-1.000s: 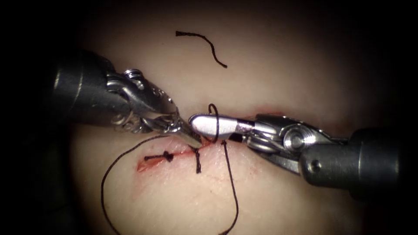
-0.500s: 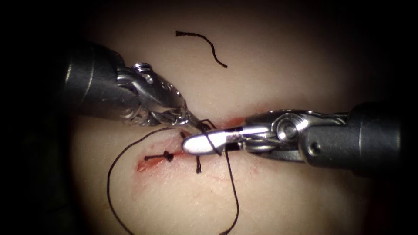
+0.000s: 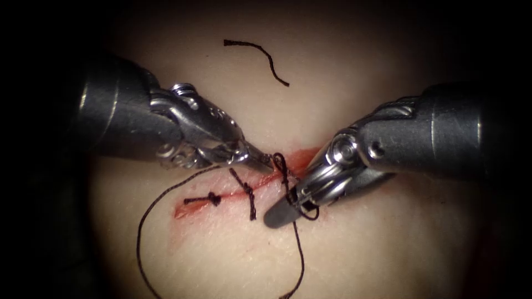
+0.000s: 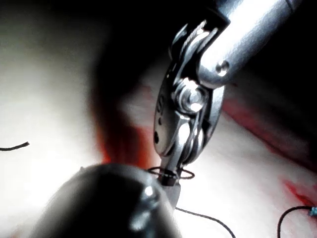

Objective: Wound Closure

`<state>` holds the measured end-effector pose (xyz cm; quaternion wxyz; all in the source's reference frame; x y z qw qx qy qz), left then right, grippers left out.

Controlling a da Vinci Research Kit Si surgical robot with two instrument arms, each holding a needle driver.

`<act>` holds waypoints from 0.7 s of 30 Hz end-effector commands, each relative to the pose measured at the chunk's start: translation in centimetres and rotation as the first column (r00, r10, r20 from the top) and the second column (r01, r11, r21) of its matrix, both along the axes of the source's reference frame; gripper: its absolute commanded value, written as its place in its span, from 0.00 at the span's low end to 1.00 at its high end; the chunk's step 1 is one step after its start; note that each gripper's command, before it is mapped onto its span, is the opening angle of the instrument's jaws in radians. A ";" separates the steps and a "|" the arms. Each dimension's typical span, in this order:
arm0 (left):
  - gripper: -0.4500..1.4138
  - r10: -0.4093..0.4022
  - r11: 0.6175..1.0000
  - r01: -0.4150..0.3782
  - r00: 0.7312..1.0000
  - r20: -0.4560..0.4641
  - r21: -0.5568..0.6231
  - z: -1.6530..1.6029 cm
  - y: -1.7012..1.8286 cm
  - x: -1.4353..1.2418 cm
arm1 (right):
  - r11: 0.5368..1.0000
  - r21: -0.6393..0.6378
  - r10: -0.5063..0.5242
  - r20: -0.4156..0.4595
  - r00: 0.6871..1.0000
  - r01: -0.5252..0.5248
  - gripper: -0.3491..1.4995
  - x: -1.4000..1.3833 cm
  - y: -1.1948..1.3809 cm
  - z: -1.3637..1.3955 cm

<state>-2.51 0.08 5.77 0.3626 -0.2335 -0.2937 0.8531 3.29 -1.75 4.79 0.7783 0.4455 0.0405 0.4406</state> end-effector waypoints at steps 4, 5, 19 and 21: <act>0.00 -0.017 1.000 0.017 1.000 -0.008 -0.003 0.07 -0.03 -0.07 | 0.998 -0.026 -0.052 0.096 0.994 0.055 0.00 0.12 0.05 0.00; 0.00 -0.017 1.000 0.017 1.000 -0.008 -0.003 0.07 -0.03 -0.07 | 0.998 -0.026 -0.052 0.096 0.994 0.055 0.00 0.12 0.05 0.00; 0.00 -0.042 0.999 0.042 0.999 -0.021 -0.018 0.14 -0.06 -0.08 | 0.986 -0.059 -0.137 0.253 0.958 0.157 0.35 -0.03 0.09 -0.24; 0.00 -0.042 0.999 0.042 0.999 -0.021 -0.019 0.15 -0.06 -0.08 | 0.986 -0.061 -0.136 0.254 0.957 0.157 0.45 -0.02 0.07 -0.22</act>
